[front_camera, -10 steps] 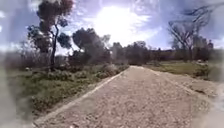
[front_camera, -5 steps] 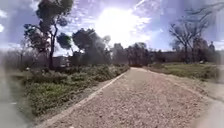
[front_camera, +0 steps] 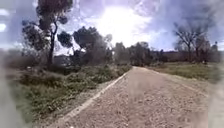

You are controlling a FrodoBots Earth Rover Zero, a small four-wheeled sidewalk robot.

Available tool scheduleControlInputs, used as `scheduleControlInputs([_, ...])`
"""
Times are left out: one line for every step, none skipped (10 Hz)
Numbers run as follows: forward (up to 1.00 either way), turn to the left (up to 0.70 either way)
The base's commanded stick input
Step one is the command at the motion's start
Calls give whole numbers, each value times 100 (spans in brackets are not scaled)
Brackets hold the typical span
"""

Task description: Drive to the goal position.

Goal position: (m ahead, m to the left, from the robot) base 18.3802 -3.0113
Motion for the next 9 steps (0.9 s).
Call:
scheduleControlInputs([100,0])
scheduleControlInputs([100,0])
scheduleControlInputs([100,0])
scheduleControlInputs([100,0])
scheduleControlInputs([100,0])
scheduleControlInputs([71,0])
scheduleControlInputs([25,0])
scheduleControlInputs([0,0])
scheduleControlInputs([0,0])
